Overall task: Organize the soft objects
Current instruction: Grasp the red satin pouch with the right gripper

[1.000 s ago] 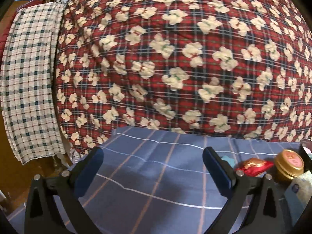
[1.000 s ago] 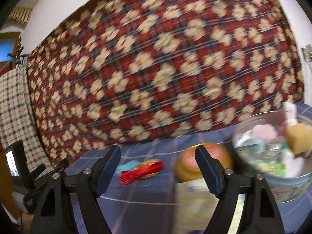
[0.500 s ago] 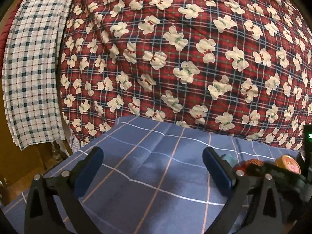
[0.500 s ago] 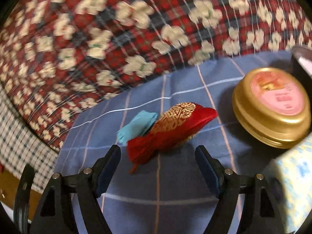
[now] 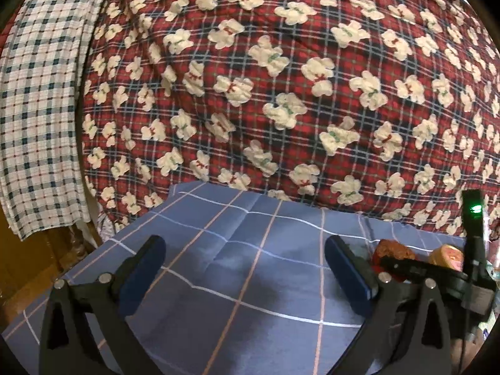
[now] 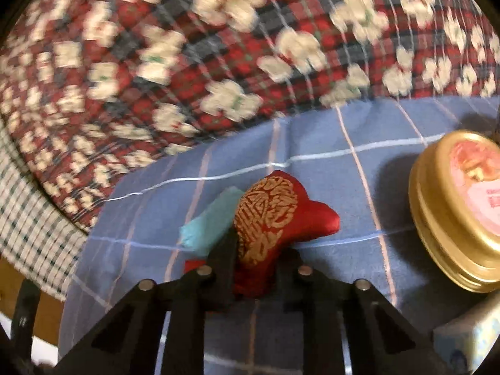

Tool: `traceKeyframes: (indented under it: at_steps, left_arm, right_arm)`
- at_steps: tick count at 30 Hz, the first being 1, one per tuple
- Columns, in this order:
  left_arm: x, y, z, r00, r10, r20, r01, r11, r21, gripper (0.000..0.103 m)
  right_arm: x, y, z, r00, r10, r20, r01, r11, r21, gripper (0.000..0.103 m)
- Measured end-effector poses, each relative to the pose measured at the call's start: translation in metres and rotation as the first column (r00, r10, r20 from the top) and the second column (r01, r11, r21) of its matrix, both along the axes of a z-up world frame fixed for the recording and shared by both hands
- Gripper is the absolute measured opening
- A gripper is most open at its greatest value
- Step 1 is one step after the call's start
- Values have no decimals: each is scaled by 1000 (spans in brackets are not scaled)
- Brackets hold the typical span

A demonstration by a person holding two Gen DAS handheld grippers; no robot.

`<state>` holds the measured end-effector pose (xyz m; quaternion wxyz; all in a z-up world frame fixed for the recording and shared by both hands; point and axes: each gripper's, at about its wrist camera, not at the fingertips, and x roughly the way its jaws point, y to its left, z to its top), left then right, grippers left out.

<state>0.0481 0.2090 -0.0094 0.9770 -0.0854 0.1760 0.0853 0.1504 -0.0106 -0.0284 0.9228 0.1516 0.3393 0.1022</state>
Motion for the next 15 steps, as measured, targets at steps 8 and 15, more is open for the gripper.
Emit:
traceKeyframes:
  at_steps: [8,15]
  left_arm:
    - [2,-13,1,989,-147,-2,147,989,-12,103]
    - [33,-55,-4,939,-325,-114,326,945,-14,103]
  right_arm:
    - [-101,-2,59,928,166,335,-126,982,-139,20]
    - [-128,-32,64,899,158,409,-90,979,-182,20]
